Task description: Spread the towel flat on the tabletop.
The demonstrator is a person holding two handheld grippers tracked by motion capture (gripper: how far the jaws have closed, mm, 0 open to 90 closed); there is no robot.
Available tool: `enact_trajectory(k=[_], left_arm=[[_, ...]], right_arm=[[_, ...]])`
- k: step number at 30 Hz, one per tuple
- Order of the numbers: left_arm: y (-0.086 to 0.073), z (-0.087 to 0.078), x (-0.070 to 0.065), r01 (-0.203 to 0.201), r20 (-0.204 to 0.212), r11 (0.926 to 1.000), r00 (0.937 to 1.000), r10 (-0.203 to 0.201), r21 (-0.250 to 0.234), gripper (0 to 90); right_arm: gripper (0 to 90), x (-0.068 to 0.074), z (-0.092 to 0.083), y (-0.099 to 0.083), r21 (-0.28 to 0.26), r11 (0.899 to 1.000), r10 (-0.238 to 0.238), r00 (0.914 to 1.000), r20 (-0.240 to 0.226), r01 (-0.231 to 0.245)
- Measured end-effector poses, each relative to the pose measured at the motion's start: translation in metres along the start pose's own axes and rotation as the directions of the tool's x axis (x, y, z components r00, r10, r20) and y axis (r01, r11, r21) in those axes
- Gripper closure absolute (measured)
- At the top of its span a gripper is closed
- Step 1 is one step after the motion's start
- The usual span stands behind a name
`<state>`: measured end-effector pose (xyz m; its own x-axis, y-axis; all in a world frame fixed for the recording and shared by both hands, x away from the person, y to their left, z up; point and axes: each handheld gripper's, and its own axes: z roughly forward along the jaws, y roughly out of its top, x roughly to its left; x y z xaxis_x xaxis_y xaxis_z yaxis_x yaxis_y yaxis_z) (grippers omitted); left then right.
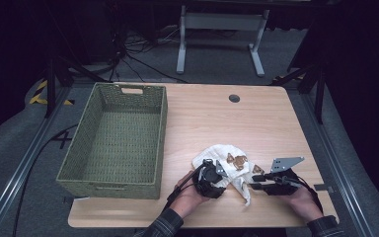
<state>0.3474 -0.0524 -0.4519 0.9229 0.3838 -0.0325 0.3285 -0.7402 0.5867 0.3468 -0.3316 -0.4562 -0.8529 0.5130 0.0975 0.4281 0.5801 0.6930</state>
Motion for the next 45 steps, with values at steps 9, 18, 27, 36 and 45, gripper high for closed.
enact_trajectory(k=[9, 18, 27, 36, 45], left_arm=[[-0.001, -0.005, 0.005, 0.038, -0.026, 0.999, 0.999, -0.037, 0.025, 88.5], [-0.006, -0.033, 0.025, 0.135, -0.081, 0.9866, 0.9865, -0.142, -0.092, 88.7], [-0.005, -0.046, 0.036, 0.19, -0.097, 0.9646, 0.9729, -0.21, -0.183, 88.7], [0.023, -0.056, 0.054, 0.215, -0.153, 0.9396, 0.9531, -0.261, -0.266, 88.7], [0.034, -0.037, 0.089, 0.303, -0.203, 0.9159, 0.9107, -0.36, -0.263, 88.5]], right_arm=[[86.0, -0.004, -0.008, -0.002, -0.006, 1.0, 0.01, 0.9992, 0.039, -0.01], [86.1, -0.023, -0.041, -0.009, -0.106, 0.992, 0.077, 0.9898, 0.12, -0.065], [86.4, -0.044, -0.068, -0.015, -0.165, 0.982, 0.131, 0.9688, 0.211, -0.097], [86.0, -0.061, -0.071, -0.002, -0.187, 0.978, 0.132, 0.9632, 0.234, -0.089], [85.9, -0.088, -0.054, 0.004, -0.144, 0.98, 0.171, 0.9554, 0.241, -0.139]])
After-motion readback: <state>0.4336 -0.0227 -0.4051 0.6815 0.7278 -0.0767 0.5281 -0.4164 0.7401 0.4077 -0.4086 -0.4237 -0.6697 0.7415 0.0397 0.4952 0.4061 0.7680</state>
